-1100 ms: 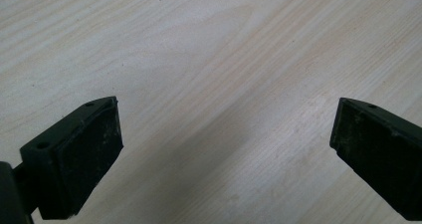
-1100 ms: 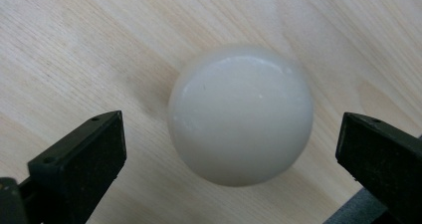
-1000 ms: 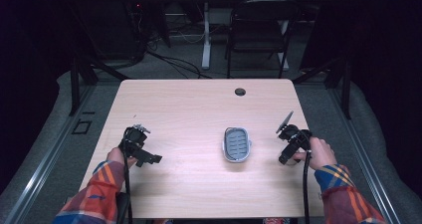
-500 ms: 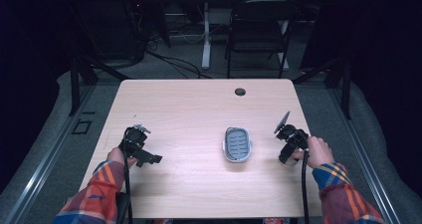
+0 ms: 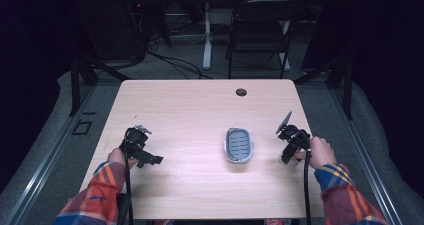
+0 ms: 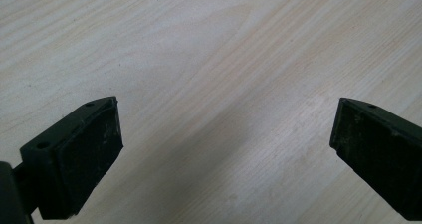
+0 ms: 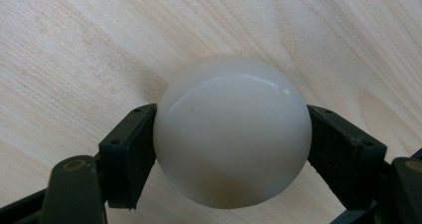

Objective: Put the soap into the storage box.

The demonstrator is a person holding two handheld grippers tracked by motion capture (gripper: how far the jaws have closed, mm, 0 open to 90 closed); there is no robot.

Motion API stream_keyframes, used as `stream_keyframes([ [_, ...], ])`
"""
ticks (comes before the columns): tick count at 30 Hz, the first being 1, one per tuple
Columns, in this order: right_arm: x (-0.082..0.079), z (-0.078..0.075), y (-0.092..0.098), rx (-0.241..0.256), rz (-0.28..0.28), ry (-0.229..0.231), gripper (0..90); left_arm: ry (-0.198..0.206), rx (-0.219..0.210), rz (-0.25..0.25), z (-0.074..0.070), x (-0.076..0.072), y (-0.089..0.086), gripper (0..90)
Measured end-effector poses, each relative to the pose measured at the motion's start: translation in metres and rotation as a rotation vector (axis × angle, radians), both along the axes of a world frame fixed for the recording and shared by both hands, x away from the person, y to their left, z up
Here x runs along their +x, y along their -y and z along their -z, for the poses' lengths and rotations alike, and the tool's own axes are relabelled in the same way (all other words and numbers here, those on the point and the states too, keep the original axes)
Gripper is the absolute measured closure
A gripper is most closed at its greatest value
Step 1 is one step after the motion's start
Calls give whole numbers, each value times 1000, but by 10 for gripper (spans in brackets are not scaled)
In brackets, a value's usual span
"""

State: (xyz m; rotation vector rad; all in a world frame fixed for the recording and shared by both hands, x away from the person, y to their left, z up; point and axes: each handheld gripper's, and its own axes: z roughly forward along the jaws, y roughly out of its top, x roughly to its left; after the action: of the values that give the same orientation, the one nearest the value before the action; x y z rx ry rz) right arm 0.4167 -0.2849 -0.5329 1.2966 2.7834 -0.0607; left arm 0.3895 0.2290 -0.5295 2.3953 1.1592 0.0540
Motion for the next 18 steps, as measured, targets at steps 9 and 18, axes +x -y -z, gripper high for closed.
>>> stream_keyframes([
  [9,-2,-9,-1,28,-1,19,241,-2,7,0,0,0,1,0],
  [18,-4,-13,-3,13,-16,10,241,-1,11,5,1,0,1,0],
])
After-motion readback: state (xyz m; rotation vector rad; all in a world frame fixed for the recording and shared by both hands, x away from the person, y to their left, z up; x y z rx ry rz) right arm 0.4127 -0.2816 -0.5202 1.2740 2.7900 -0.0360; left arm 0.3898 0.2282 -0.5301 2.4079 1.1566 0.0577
